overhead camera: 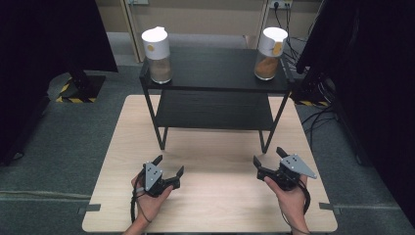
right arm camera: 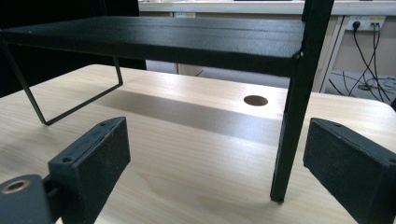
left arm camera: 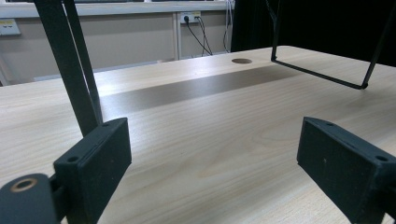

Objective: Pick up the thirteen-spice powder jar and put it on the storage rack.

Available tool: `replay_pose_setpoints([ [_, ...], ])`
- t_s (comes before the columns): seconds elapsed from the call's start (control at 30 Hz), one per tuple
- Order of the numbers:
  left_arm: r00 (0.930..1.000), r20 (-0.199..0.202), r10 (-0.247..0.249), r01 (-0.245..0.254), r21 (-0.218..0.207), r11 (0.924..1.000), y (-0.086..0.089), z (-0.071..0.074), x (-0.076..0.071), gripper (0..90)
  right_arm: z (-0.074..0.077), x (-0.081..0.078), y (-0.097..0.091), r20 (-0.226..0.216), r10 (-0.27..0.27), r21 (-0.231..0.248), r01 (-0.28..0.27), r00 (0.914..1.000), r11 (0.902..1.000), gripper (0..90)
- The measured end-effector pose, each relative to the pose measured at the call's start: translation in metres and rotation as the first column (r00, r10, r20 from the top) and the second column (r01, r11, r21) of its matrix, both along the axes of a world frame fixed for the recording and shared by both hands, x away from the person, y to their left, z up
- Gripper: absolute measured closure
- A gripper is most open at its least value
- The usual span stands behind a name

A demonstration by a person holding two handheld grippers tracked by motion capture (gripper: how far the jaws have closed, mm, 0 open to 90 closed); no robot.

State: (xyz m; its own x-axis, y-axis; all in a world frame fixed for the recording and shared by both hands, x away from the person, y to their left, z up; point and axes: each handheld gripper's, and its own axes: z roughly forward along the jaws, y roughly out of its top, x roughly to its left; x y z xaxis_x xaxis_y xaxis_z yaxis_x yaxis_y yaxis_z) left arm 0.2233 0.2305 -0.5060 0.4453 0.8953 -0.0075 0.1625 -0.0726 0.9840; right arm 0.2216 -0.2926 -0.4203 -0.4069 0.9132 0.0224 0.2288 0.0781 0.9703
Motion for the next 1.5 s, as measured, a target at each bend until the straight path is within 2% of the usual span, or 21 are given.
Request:
replay_pose_setpoints([
  [0.53,1.0,-0.001,0.001,-0.001,0.0,1.0,0.0,0.0,0.0,9.7,-0.021,-0.005,-0.005,-0.042,-0.01,0.013,0.011,0.9991,0.9999,7.6],
  [1.13,1.0,-0.002,0.0,0.0,-0.002,1.0,0.0,0.0,0.0,9.6,-0.042,-0.012,-0.008,-0.098,-0.013,0.0,0.013,0.9951,0.9999,7.7],
  [1.5,1.0,-0.002,0.001,-0.001,-0.001,1.0,0.0,0.0,0.0,9.6,-0.052,-0.017,-0.01,-0.114,-0.018,0.0,0.018,0.9934,0.9998,7.7],
])
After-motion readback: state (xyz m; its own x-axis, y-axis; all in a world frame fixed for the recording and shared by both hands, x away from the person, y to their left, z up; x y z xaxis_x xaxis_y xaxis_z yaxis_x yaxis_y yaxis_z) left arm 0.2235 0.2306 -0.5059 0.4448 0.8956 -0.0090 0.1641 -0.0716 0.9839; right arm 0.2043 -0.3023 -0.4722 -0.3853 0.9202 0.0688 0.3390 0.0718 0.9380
